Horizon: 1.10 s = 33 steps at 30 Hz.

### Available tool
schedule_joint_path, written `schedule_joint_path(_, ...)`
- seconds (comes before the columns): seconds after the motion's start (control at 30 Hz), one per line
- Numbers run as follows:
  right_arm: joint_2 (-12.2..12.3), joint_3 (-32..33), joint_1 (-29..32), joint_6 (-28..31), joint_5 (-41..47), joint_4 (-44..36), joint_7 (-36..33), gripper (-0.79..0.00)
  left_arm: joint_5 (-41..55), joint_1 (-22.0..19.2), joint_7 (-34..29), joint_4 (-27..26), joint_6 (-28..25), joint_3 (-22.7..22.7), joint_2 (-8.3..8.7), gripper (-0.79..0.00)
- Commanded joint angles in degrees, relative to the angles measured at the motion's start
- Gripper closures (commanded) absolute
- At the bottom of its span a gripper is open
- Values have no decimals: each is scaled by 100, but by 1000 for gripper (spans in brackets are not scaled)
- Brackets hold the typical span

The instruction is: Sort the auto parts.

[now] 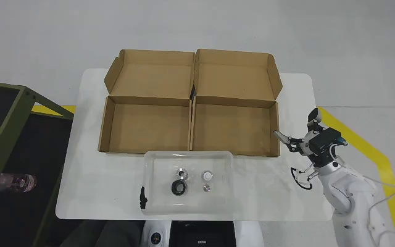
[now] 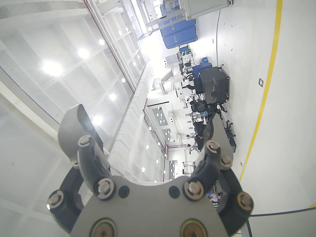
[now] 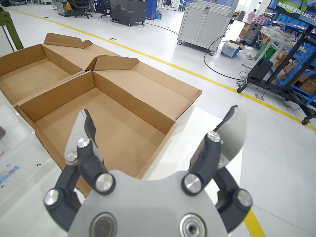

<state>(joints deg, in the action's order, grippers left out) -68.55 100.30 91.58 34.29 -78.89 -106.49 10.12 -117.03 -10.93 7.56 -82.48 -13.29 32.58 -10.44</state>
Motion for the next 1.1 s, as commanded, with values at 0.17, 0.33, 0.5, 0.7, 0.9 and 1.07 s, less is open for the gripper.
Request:
schedule_joint_path(0.17, 0, 0, 0, 0, 0, 0, 0, -784, 0, 0, 0, 0, 0, 0, 0, -784)
schedule_joint_path(0.33, 0, 0, 0, 0, 0, 0, 0, -785, 0, 0, 0, 0, 0, 0, 0, -785)
schedule_joint_path(0.5, 0, 0, 0, 0, 0, 0, 0, -784, 0, 0, 0, 0, 0, 0, 0, -785)
schedule_joint_path(0.7, 0, 0, 0, 0, 0, 0, 0, -784, 0, 0, 0, 0, 0, 0, 0, -784)
schedule_joint_path(0.9, 12, -2, -14, 21, 50, 22, -167, -785, 0, 0, 0, 0, 0, 0, 0, -785)
schedule_joint_path(1.07, 58, -81, -131, 577, 223, -24, -417, -785, 0, 0, 0, 0, 0, 0, 0, -785)
